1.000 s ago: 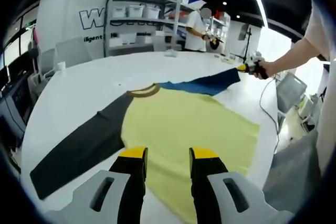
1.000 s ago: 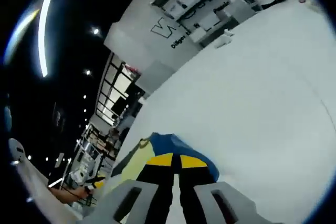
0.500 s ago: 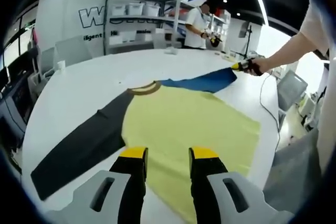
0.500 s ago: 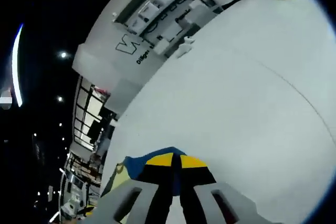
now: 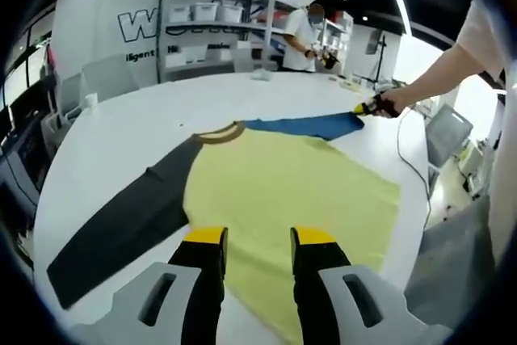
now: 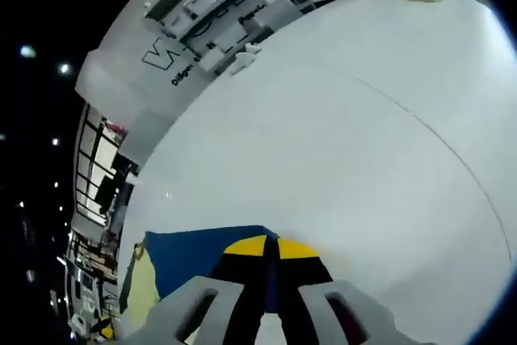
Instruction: Fold the garment on the visible template until the final outline fits inside the template.
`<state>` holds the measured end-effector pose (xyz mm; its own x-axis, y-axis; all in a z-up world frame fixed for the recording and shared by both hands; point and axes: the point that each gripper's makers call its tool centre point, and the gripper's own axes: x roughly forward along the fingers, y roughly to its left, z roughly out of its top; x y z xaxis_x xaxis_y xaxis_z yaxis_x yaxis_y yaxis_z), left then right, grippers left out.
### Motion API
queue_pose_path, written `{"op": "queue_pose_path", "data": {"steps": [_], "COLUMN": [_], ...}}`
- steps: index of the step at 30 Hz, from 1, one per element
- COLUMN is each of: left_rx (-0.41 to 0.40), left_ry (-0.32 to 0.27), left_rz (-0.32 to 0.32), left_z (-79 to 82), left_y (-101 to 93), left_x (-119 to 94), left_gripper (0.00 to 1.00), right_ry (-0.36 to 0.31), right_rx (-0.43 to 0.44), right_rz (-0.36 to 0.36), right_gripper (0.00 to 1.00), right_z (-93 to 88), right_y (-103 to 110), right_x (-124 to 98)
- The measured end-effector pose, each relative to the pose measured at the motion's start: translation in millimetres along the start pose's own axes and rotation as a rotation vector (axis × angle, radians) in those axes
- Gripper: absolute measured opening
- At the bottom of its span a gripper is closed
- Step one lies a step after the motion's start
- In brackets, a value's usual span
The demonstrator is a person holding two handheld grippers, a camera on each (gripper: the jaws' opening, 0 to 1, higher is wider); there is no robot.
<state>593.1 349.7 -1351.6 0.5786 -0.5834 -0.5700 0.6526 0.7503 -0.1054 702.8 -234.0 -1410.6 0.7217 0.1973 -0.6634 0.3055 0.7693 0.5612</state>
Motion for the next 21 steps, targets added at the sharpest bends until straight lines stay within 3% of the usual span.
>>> {"op": "queue_pose_path", "data": {"steps": [3,4,6,7,12,15,21], "left_rx": [0.002,0.000,-0.001,-0.002,-0.007,-0.013,-0.012], "left_ry": [0.005,0.007,0.011,0.015,0.048,0.074,0.122], "left_rz": [0.003,0.005,0.006,0.007,0.007,0.005,0.004], "left_z": [-1.5,-2.5,-4.2,-6.3,-18.0,-28.0,-48.0], "left_y": [0.8,1.2,1.6,1.9,2.1,2.0,2.3], "left_x": [-1,-1,0,1,4,5,3], "left_gripper": [0.31,0.31,0.31,0.31,0.32,0.33,0.34], "right_ry": [0.032,0.064,0.042,0.044,0.064,0.017,0.008], "right_rx": [-0.021,-0.079,-0.139,-0.109,-0.189,-0.267,-0.305], "right_rz": [-0.037,-0.086,-0.082,-0.085,-0.110,-0.115,-0.101], "right_gripper": [0.00,0.00,0.00,0.00,0.00,0.00,0.01], "right_z": [-2.3,-5.8,-1.2,-1.7,-2.7,8.7,8.6], "right_y": [-6,-13,-12,-12,-17,-19,-14], "right_x": [4,3,6,7,10,8,-3]}}
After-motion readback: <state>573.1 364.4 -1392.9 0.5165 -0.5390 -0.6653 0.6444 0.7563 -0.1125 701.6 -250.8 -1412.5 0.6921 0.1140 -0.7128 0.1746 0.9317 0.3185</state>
